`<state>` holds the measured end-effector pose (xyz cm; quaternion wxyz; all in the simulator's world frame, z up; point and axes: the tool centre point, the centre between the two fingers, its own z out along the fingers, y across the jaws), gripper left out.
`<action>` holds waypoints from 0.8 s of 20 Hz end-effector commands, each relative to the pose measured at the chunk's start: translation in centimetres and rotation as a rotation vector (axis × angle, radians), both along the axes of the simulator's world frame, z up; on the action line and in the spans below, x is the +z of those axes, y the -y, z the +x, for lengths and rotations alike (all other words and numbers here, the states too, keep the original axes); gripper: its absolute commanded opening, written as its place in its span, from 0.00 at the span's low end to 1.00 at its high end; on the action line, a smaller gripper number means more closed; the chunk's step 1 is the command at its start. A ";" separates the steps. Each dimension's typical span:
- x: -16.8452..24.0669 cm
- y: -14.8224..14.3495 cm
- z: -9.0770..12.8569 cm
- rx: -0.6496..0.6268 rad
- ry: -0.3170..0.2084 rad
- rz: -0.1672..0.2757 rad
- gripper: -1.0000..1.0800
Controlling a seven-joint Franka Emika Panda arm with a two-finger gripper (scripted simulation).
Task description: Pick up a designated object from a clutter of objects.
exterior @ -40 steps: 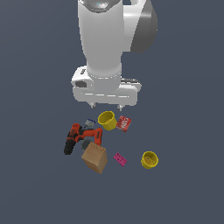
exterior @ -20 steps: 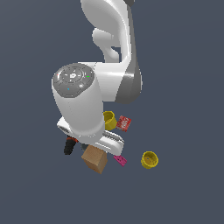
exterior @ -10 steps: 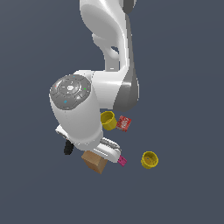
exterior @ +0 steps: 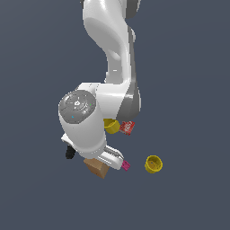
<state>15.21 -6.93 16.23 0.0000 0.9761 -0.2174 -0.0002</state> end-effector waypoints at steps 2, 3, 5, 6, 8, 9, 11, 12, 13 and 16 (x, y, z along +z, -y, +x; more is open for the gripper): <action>-1.5 0.0 0.0 -0.001 0.000 0.000 0.96; -1.7 0.0 0.0 -0.001 0.000 0.000 0.96; -2.0 0.0 0.0 -0.001 0.000 0.000 0.96; -2.1 0.0 0.0 -0.001 0.000 0.000 0.96; -2.0 0.0 0.1 -0.001 0.000 0.000 0.96; -1.9 0.0 0.1 -0.001 0.000 0.000 0.96; -1.9 0.0 0.1 -0.001 0.000 0.000 0.00; -1.9 0.0 0.1 -0.001 0.000 0.000 0.00; -1.9 0.0 0.1 -0.001 0.000 0.000 0.00; -1.9 0.0 0.1 -0.001 0.000 0.000 0.00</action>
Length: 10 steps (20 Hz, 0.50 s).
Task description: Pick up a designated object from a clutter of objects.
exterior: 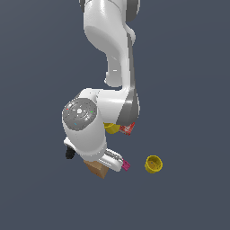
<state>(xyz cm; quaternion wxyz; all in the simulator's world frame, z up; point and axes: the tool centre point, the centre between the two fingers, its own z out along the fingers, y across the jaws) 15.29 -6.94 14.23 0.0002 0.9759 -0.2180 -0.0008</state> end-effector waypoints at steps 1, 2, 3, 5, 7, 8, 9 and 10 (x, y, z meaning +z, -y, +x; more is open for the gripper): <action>0.1 0.0 0.1 0.000 0.002 0.000 0.00; 0.1 0.0 0.1 0.000 0.002 0.000 0.00; 0.1 0.0 0.1 0.000 0.002 0.000 0.00; 0.0 0.0 0.0 0.000 0.000 0.000 0.00; 0.1 -0.1 -0.1 0.000 0.000 0.000 0.00; 0.2 -0.2 -0.2 0.000 0.000 0.000 0.00; 0.4 -0.3 -0.3 0.000 0.000 0.000 0.00; 0.6 -0.4 -0.4 0.000 0.000 0.000 0.00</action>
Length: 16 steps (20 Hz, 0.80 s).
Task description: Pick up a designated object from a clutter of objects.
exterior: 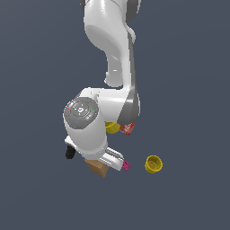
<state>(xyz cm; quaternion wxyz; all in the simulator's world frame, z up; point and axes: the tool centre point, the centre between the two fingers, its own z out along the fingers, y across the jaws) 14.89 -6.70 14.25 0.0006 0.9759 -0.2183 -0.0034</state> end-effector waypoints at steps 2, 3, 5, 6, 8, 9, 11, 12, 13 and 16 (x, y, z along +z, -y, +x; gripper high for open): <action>1.0 -0.6 -0.3 0.001 0.005 0.000 0.00; 1.3 -0.8 -0.6 0.001 0.005 0.000 0.00; 1.9 -1.3 -1.0 0.001 0.005 0.000 0.00; 2.3 -1.6 -1.3 0.001 0.005 0.000 0.00; 3.2 -2.2 -2.0 0.001 0.005 0.000 0.00; 3.7 -2.6 -2.3 0.001 0.005 0.000 0.00; 4.8 -3.5 -3.2 0.001 0.005 0.000 0.00; 5.5 -4.0 -3.6 0.001 0.005 0.000 0.00; 6.2 -4.5 -4.1 0.001 0.006 0.000 0.00; 8.4 -6.2 -5.7 0.001 0.006 0.000 0.00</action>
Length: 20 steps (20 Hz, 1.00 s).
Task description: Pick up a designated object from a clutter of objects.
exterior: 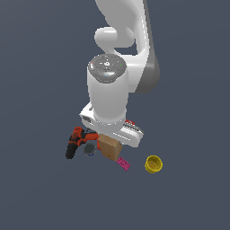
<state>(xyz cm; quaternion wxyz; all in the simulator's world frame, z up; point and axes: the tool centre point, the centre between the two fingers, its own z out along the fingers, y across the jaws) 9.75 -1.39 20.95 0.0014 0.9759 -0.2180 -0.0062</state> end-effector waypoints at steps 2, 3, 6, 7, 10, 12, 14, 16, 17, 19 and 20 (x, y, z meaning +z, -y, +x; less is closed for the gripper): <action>3.2 -2.0 -1.7 0.001 0.012 -0.001 0.00; 4.0 -2.7 -2.3 0.001 0.012 -0.001 0.00; 6.5 -4.5 -4.0 0.001 0.012 -0.002 0.00; 7.4 -5.1 -4.6 0.001 0.012 -0.002 0.00; 10.0 -7.1 -6.4 0.001 0.012 -0.003 0.00; 11.8 -8.4 -7.7 0.001 0.012 -0.003 0.00; 13.5 -9.7 -8.8 0.001 0.012 -0.003 0.00; 15.3 -11.0 -10.0 0.001 0.013 -0.004 0.00; 16.1 -11.7 -10.6 0.001 0.013 -0.004 0.00; 17.7 -12.9 -11.6 0.001 0.013 -0.004 0.00; 18.5 -13.4 -12.1 0.001 0.013 -0.004 0.00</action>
